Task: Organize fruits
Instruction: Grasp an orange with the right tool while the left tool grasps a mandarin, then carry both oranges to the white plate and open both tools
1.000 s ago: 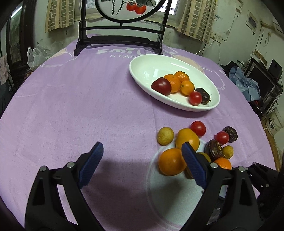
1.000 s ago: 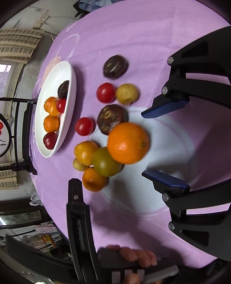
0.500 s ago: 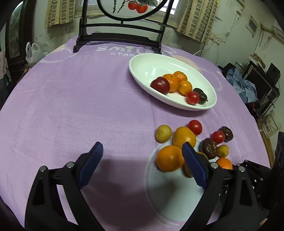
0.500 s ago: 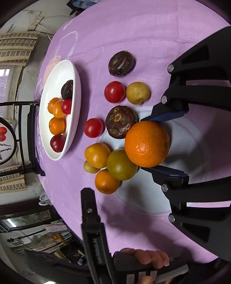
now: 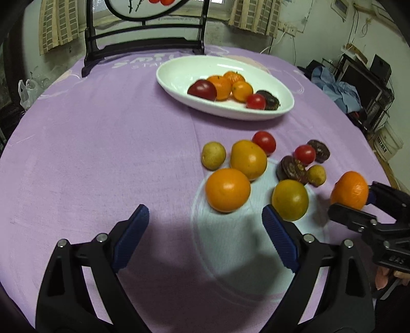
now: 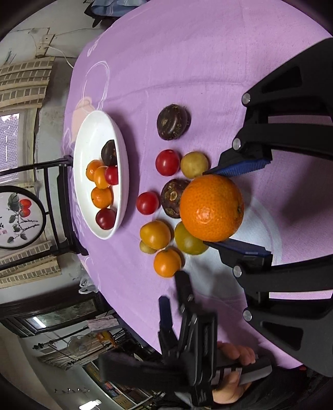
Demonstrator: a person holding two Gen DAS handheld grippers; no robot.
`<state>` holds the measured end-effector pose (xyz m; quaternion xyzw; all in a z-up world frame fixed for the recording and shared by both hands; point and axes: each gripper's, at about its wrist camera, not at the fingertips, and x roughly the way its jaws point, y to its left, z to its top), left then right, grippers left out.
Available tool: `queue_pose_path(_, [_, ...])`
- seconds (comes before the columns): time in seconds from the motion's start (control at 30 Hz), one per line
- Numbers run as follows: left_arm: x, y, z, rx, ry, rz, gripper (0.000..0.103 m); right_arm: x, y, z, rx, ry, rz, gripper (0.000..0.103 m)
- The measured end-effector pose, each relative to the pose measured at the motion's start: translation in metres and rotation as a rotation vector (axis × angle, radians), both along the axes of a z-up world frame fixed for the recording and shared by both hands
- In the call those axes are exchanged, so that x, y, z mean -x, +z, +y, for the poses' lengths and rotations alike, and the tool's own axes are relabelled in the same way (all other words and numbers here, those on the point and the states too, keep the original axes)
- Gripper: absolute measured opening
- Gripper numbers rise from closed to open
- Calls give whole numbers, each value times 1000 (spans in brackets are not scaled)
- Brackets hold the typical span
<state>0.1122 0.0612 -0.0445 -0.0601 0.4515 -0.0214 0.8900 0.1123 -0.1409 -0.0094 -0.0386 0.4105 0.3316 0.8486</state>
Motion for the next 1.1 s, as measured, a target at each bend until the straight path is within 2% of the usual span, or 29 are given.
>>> queue_pose_path(0.1, [-6,-8,-5,-31,6,32,84,4,2,3,0,16,-7,46])
queue_pose_path(0.3, [-17,-11,-23,-125,5,21,77,8,3,5,-8,34,-14,46])
queue_pose_path(0.33, [-18,-10,-25,-135,0,15,72,7,3,4,-9,34,-11,46])
queue_pose_path(0.37, [-18,-9,-28,-139,-12,2,54,6,2,4,-8,31,-6,46])
queue_pose_path(0.4, [-19,-7,-31,-127,-37,-8,45,5,0,4,-8,27,-1,46])
queue_pose_path(0.43, [-18,-6,-32,-126,-44,-10,41,4,0,3,-8,24,4,46])
queue_pose_path(0.5, [-17,-6,-33,-133,-43,-15,41,1,-3,2,-5,17,14,46])
queue_pose_path(0.73, [-8,0,-21,-66,-6,11,40,-3,-5,-1,-12,6,17,46])
queue_pose_path(0.93, [14,23,-24,-13,-24,-46,40,-1,-7,4,-10,33,27,46])
queue_pose_path(1.1, [24,45,-31,-18,-53,-90,40,1,1,-2,-66,30,21,46])
